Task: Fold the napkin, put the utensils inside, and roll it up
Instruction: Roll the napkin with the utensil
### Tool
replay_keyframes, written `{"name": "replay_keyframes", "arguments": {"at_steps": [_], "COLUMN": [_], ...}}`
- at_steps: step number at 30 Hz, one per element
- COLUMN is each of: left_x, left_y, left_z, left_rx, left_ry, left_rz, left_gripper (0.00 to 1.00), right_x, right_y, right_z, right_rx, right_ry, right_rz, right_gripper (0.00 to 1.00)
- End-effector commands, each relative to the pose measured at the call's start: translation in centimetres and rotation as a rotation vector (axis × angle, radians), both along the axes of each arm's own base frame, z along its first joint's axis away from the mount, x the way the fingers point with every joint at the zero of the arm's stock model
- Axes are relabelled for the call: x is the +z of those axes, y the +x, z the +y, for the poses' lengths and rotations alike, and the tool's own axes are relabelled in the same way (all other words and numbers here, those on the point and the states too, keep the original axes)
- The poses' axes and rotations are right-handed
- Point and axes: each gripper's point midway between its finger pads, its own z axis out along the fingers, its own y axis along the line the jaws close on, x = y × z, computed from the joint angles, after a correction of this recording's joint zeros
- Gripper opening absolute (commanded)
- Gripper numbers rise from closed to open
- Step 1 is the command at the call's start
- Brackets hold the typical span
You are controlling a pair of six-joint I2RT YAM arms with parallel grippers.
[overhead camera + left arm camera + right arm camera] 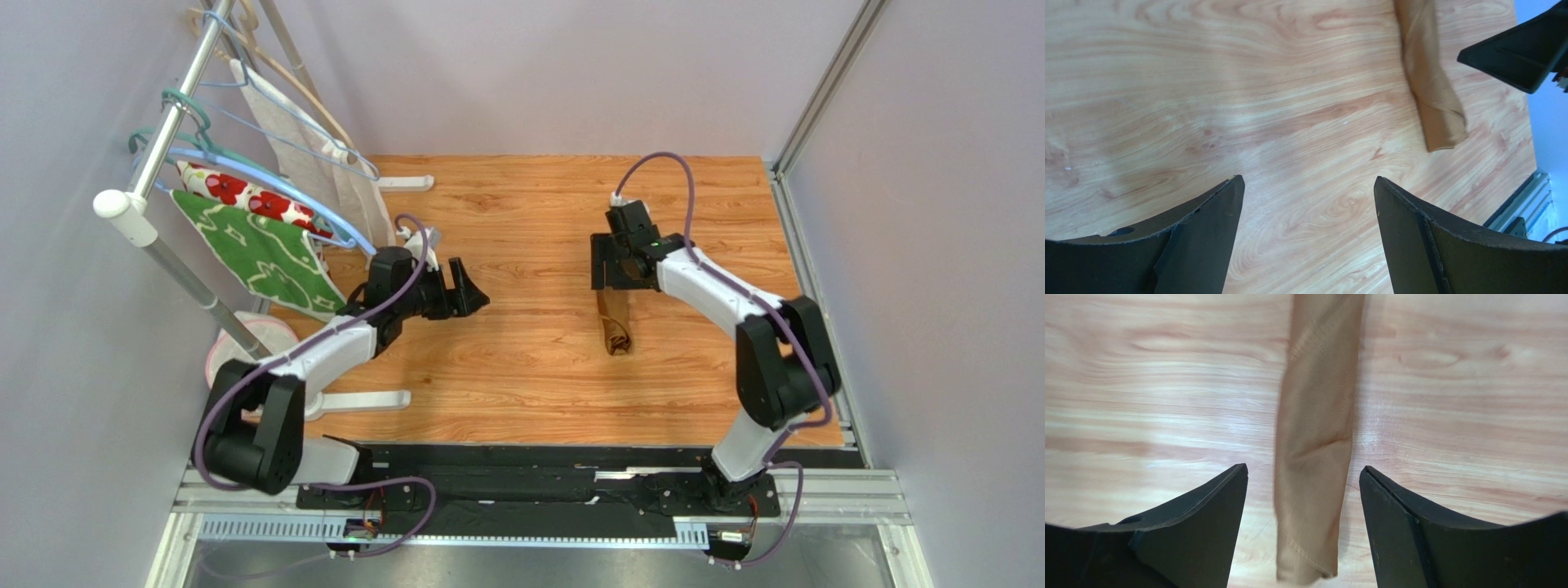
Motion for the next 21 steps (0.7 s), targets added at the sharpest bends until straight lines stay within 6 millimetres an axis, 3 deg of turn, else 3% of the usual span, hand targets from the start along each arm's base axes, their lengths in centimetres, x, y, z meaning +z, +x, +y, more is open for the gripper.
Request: {"name": "replay_keyframes", "arguments": {"at_steps": [1, 3, 5, 6, 7, 9, 10, 11, 13, 14, 16, 21], "left_x": [7.3, 9.5, 11.4, 12.2, 13.6, 15.0, 16.4, 16.9, 17.8, 18.1, 18.5, 17.8], "left_y": [-0.6, -1.6, -3.6, -4.2, -5.8, -7.3, -8.9, -9.6, -11.4, -11.8, -13.0, -14.0], "left_z": [-0.4, -0.6, 0.4, 0.9, 1.8, 2.8, 3.1, 3.5, 5.2, 5.9, 7.3, 8.2], "left_rx": [-0.012, -0.025, -0.032, -0.029, -0.024, -0.009, -0.024, -0.021, 0.023, 0.036, 0.082, 0.101], "left_ry": [0.009, -0.012, 0.010, 0.023, 0.033, 0.040, 0.020, 0.026, 0.056, 0.079, 0.103, 0.121], "left_rz": [-0.137, -0.151, -0.179, -0.202, -0.242, -0.292, -0.343, -0.366, -0.405, -0.428, -0.455, -0.472], "left_gripper": [0.87, 0.87, 0.87, 0.87, 0.87, 0.91, 0.97, 0.99, 0.99, 0.99, 0.99, 0.99], "right_x": [8.7, 11.8, 12.4, 14.6, 13.8, 16.0, 16.3, 15.3, 16.6, 15.4, 15.9, 14.9], "right_y": [-0.4, -1.5, -2.8, -3.6, -4.5, -6.0, -6.7, -7.4, -8.9, -9.4, -10.4, -11.6], "right_z": [0.7, 0.1, -0.8, -1.8, -2.4, -4.0, -4.4, -4.9, -5.9, -6.2, -6.9, -8.0], "right_rx": [0.095, 0.098, 0.086, 0.066, 0.049, 0.014, 0.005, -0.003, -0.014, -0.017, -0.037, -0.062], "right_ry": [0.101, 0.127, 0.131, 0.155, 0.158, 0.202, 0.221, 0.221, 0.241, 0.234, 0.238, 0.223], "right_rz": [-0.202, -0.273, -0.291, -0.354, -0.347, -0.436, -0.460, -0.456, -0.530, -0.523, -0.576, -0.608], "right_gripper": [0.72, 0.72, 0.72, 0.72, 0.72, 0.73, 0.73, 0.73, 0.73, 0.73, 0.73, 0.73]}}
